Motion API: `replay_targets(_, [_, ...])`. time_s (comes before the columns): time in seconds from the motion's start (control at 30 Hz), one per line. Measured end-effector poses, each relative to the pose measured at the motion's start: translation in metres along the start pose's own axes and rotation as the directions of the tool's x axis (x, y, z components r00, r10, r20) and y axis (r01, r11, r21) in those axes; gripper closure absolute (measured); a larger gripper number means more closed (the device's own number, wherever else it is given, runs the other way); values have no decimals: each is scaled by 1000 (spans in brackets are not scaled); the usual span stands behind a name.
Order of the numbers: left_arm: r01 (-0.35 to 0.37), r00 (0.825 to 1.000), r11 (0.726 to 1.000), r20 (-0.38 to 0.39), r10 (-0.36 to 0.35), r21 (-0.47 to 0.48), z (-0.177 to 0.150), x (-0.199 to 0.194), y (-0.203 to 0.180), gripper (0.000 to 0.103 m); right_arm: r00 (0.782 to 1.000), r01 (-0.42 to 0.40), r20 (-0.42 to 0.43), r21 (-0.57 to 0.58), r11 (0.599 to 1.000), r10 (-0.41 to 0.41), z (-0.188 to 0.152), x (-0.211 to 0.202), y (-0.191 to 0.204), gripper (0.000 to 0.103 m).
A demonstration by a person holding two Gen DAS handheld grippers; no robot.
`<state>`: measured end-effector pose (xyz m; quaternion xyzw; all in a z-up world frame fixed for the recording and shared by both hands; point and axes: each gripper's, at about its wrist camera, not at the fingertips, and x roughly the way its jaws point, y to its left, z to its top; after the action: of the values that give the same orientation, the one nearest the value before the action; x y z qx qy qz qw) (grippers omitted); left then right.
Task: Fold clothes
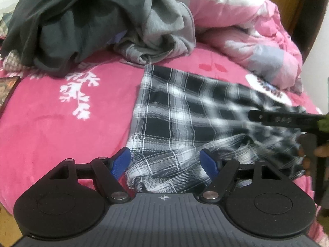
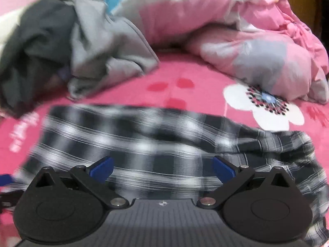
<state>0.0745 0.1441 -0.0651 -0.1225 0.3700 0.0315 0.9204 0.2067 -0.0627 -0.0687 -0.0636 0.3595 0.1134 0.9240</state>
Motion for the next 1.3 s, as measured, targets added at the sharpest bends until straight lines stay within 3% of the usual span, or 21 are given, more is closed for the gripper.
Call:
replay_targets(0.07, [-17, 1000, 1000, -6, 17, 20, -2, 2, -3, 28, 999, 35, 29, -1, 999, -35, -16, 13, -6, 0])
replay_targets(0.2, [-38, 999, 998, -12, 38, 41, -2, 4, -6, 28, 997, 14, 80, 49, 999, -18, -40, 19, -15, 0])
replay_targets(0.53, [-85, 996, 995, -23, 87, 49, -3, 8, -7, 28, 996, 12, 85, 55, 998, -16, -40, 20, -14, 0])
replay_targets(1.13, [-104, 994, 993, -30, 106, 63, -3, 9, -8, 25, 996, 2, 89, 58, 998, -7, -39, 21, -15, 0])
replay_targets(1.2, [-95, 995, 994, -28, 97, 57, -3, 8, -6, 25, 994, 6, 111, 58, 998, -12, -37, 15, -15, 2])
replay_targets(1.3, [-82, 996, 996, -25, 83, 45, -3, 8, -3, 25, 977, 4, 214, 49, 999, -15, -36, -7, -14, 4])
